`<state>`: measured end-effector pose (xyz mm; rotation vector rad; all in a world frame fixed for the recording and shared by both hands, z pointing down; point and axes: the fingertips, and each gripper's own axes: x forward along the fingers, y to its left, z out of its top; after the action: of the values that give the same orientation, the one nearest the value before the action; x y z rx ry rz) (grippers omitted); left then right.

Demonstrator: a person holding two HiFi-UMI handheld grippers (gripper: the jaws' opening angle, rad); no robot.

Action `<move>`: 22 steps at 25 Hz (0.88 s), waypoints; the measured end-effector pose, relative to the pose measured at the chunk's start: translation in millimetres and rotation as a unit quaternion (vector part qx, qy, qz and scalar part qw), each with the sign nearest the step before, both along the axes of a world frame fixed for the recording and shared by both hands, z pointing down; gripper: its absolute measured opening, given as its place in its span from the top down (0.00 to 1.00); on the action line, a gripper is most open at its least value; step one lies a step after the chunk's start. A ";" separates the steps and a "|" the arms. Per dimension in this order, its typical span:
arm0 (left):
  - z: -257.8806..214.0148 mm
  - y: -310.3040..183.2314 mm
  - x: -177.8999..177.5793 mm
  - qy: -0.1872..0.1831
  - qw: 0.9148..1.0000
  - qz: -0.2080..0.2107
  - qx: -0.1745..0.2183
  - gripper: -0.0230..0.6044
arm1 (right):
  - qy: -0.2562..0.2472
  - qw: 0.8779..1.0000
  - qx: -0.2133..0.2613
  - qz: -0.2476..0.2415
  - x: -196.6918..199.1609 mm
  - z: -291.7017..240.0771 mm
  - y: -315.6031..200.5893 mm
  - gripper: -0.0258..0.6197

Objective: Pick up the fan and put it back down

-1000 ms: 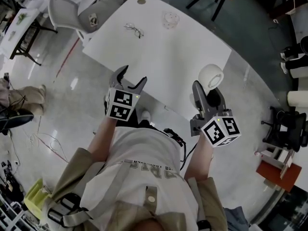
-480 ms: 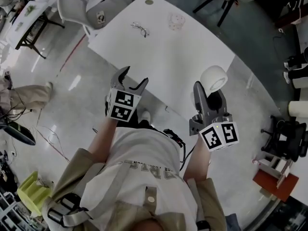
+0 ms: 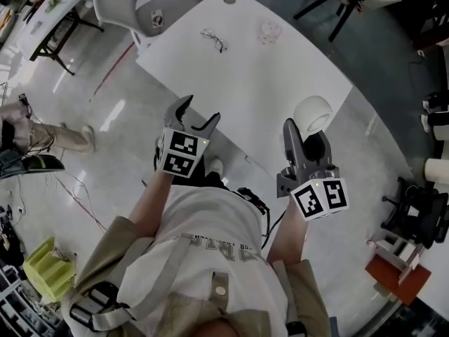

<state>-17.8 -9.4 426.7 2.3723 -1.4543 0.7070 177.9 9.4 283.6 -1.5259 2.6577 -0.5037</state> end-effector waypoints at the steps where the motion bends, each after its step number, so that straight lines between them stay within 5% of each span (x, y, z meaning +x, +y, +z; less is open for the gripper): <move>1: 0.3 -1.3 -0.1 0.002 1.000 0.000 -0.002 0.42 | 0.002 1.000 -0.004 -0.001 -1.6 3.2 -3.0 0.67; 14: -4.6 -41.8 -4.5 0.023 0.999 0.022 -0.015 0.42 | 0.045 0.998 -0.046 -0.016 -31.0 53.6 -49.4 0.67; 22: -7.0 -83.4 -13.3 0.005 0.998 0.054 -0.012 0.42 | 0.088 0.993 -0.066 -0.029 -45.9 73.4 -85.7 0.67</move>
<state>-31.1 -92.8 419.7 2.4473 -1.3152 0.7339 132.1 -76.3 357.0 -1.6013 2.8619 -0.5853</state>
